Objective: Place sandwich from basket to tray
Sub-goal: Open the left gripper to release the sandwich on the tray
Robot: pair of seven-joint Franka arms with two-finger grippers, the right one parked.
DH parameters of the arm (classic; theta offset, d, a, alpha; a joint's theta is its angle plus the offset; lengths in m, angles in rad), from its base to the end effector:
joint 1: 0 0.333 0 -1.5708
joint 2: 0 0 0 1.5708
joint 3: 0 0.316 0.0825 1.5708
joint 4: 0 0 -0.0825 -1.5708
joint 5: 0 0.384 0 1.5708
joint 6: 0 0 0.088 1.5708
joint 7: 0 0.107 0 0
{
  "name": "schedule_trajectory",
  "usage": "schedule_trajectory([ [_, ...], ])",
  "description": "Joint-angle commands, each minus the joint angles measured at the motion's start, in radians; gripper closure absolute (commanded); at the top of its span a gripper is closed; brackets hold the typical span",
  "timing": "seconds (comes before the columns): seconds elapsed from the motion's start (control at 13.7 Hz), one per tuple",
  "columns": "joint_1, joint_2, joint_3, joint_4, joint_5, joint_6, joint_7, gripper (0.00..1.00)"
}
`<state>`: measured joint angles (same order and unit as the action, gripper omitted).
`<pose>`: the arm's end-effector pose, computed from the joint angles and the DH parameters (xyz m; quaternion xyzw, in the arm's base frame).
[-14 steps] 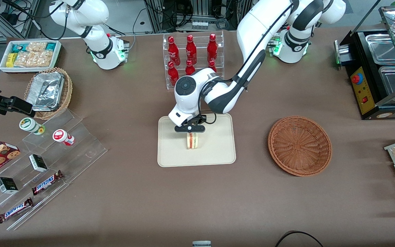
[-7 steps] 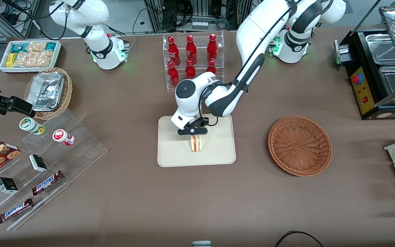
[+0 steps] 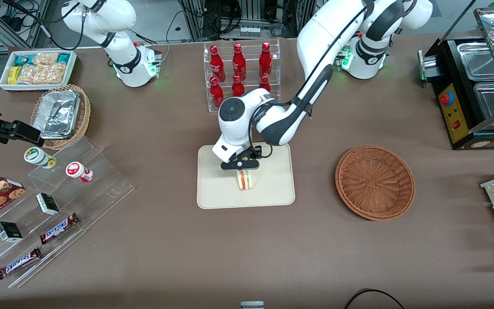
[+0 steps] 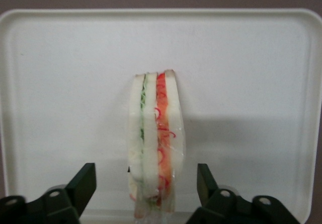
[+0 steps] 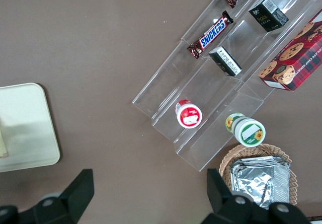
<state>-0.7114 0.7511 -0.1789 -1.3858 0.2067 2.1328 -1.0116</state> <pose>0.4886 -0.5462 0.2700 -0.9992 -0.0297 -0.0246 0.0118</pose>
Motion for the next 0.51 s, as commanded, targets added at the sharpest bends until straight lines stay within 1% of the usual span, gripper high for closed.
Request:
schedule_trajectory([
  [0.0, 0.050, -0.100, -0.004, -0.009, 0.008, -0.094, -0.021, 0.01],
  [0.15, 0.073, -0.153, -0.004, -0.007, 0.002, -0.132, -0.022, 0.01],
  [0.44, 0.160, -0.225, -0.005, -0.010, -0.001, -0.195, -0.015, 0.01],
])
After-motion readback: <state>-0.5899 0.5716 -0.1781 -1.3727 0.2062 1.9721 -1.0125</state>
